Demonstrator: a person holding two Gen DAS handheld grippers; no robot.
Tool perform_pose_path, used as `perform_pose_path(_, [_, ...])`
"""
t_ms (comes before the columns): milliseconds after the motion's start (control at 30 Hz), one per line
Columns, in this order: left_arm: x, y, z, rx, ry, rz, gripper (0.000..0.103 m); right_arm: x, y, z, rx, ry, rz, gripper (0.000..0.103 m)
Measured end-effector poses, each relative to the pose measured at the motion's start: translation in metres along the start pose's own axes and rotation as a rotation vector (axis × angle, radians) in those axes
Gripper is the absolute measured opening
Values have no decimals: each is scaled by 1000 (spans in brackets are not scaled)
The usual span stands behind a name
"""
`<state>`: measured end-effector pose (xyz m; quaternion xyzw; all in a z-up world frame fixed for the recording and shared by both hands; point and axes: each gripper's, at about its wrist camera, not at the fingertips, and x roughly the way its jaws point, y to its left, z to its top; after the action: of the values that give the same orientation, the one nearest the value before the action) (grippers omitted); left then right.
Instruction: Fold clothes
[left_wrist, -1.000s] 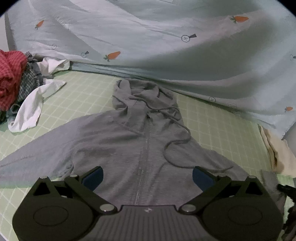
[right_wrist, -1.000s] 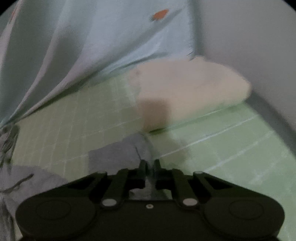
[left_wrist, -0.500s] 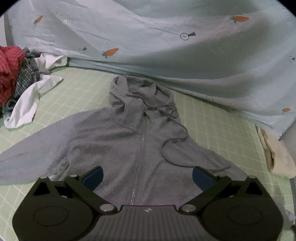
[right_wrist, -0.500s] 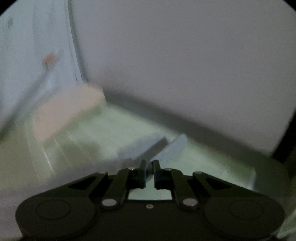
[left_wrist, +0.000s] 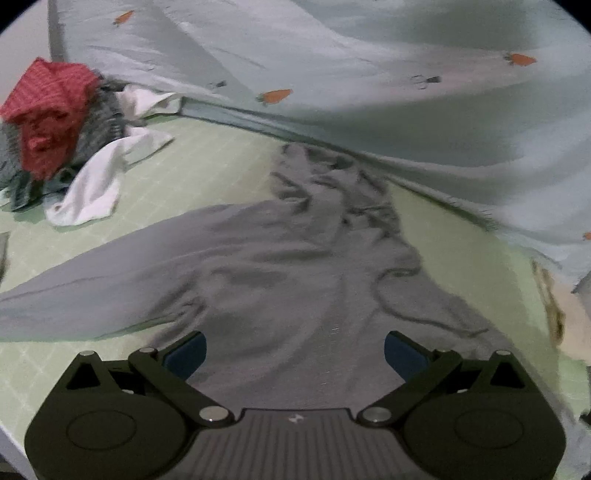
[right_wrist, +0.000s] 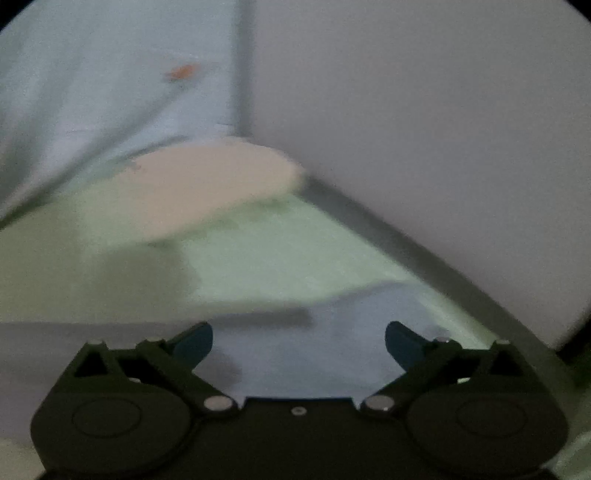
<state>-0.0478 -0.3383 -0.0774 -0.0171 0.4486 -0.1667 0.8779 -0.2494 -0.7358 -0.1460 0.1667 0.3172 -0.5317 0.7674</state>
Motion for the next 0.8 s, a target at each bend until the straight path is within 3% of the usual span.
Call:
perform_pose_path(200, [8, 47, 2, -26, 52, 54, 101, 1, 112, 21, -126, 14, 303, 102])
perform_pose_path(467, [47, 117, 19, -118, 119, 101, 101, 16, 315, 40, -312, 87, 679, 102])
perform_pose_path(567, [65, 138, 29, -147, 132, 118, 101, 35, 389, 49, -355, 100, 745, 102])
perform_pose_path(700, [91, 156, 45, -169, 138, 113, 101, 59, 475, 57, -424, 104, 752, 101])
perform_pose_path(800, [110, 163, 55, -174, 142, 107, 101, 68, 525, 53, -594, 85, 739, 88])
